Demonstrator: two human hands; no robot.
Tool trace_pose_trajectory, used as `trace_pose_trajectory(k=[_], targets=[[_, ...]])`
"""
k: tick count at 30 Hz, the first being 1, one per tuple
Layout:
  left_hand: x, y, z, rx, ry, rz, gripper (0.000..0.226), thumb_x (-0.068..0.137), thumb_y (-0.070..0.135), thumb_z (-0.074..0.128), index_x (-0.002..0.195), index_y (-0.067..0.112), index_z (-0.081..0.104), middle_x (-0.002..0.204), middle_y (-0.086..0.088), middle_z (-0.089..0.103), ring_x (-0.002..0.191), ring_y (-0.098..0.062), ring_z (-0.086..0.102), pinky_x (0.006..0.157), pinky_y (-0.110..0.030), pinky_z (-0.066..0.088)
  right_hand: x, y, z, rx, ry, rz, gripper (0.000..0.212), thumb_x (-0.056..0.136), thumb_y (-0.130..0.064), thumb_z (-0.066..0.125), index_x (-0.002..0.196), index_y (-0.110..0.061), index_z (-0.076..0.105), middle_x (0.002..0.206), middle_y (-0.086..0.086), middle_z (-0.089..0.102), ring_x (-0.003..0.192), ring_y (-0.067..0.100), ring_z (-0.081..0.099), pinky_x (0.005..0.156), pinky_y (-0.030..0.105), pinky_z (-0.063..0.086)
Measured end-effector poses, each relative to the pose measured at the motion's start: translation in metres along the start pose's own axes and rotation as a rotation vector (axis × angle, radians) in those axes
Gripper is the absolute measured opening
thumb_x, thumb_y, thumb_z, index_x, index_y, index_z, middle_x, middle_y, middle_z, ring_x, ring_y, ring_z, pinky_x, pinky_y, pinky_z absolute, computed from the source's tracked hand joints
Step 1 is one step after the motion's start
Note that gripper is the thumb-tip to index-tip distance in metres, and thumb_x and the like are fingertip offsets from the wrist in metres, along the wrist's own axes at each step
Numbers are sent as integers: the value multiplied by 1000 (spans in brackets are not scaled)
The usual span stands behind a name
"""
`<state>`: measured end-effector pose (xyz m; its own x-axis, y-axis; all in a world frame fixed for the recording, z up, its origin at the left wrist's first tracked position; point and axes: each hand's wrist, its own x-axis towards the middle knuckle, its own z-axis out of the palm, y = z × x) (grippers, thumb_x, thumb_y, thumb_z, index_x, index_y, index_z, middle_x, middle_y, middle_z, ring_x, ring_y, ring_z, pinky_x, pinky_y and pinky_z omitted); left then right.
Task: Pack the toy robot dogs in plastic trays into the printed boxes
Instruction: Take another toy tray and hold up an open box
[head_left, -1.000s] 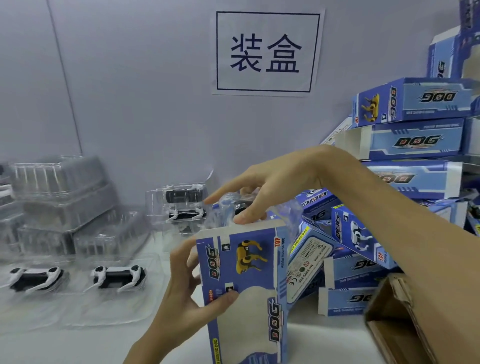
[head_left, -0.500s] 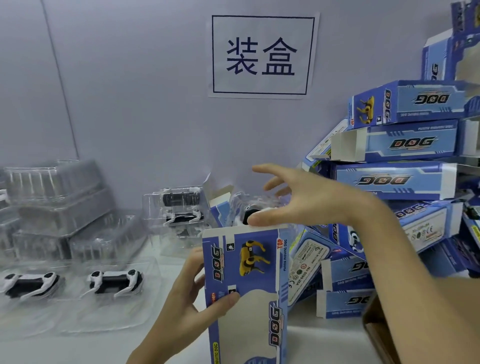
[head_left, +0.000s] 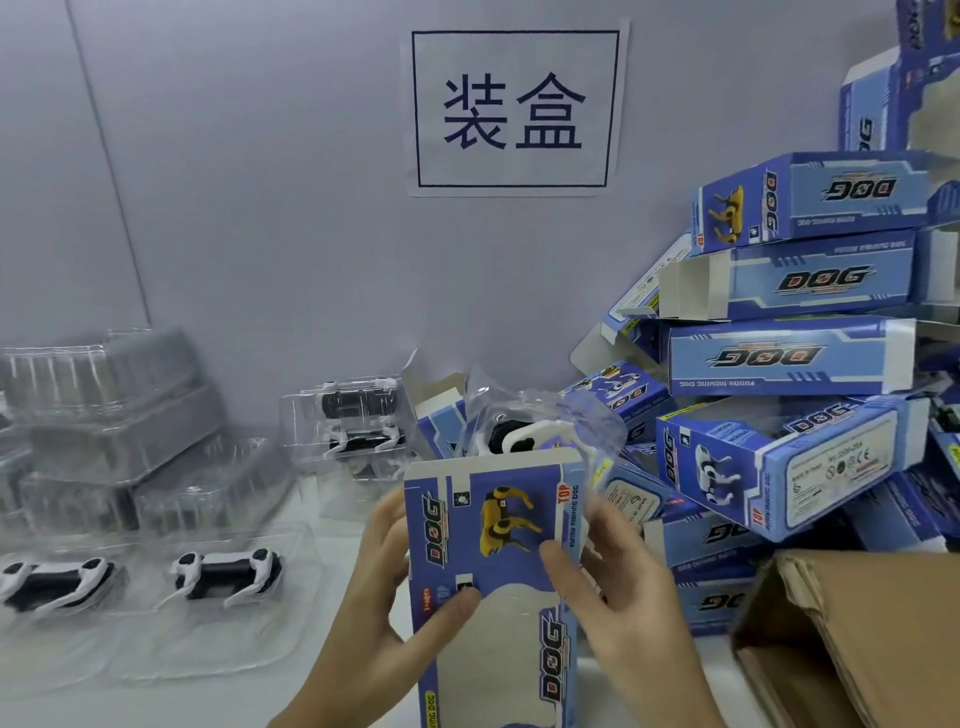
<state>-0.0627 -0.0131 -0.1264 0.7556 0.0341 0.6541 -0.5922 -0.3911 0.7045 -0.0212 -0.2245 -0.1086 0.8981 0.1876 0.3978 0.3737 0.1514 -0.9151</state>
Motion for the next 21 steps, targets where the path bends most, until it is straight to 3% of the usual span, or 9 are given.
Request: trace_pose_trajectory(k=[2,5,7,9,10,14,16,18,21], targets=[[2,-1,-1,281,74,164,51,93,64,65,140,47,56,159,13,35,149,-12,36,113,-18,38,-1,6,2,-69,14,-22,68,75,-44,80,139,-33,60,129,-10,72,124,13,66,108,46,52],[7,-3,-4,578,151,387,50,97,61,59,135,29,55,149,27,42,142,-1,38,117,-33,29,-2,11,5,-134,53,-113,69,83,-49,81,146,-38,56,144,-15,62,135,12,58,112,48,49],[8,-5,-4,604,172,438,49,97,57,60,133,24,56,149,29,42,143,1,37,117,-40,29,-2,14,7,-178,73,-178,65,82,-60,78,141,-58,53,148,-22,56,139,9,54,112,46,48],[5,-6,-5,544,178,404,52,94,54,64,134,22,54,151,28,42,147,-4,34,112,-49,35,-2,15,9,-206,88,-192,64,73,-76,73,132,-76,46,147,-28,54,139,5,52,112,39,49],[5,-4,-6,512,176,382,56,93,55,65,136,22,51,152,29,40,147,-7,33,108,-53,38,-2,16,9,-236,89,-216,64,75,-80,68,134,-76,43,148,-30,51,140,2,50,113,33,48],[8,2,-15,529,125,382,47,95,59,62,132,30,52,144,34,45,140,2,37,101,-53,38,-4,17,10,-297,69,-303,65,91,-70,61,150,-50,44,154,-31,42,142,-12,38,103,4,39],[11,3,-20,523,95,316,45,94,66,61,129,38,58,135,29,53,133,-4,43,101,-48,32,-4,19,10,-301,54,-343,60,96,-59,62,152,-45,45,151,-36,41,138,-17,39,99,1,39],[12,3,-25,519,76,256,48,90,71,63,126,39,63,130,24,57,129,-10,46,102,-44,30,-4,20,9,-285,38,-351,58,98,-48,65,151,-51,43,149,-41,39,134,-22,38,96,0,41],[14,1,-29,587,69,284,50,89,73,64,121,33,69,130,24,60,129,-7,48,104,-41,30,-4,19,7,-268,13,-298,62,94,-52,66,149,-60,37,155,-32,40,144,-13,33,106,3,34]])
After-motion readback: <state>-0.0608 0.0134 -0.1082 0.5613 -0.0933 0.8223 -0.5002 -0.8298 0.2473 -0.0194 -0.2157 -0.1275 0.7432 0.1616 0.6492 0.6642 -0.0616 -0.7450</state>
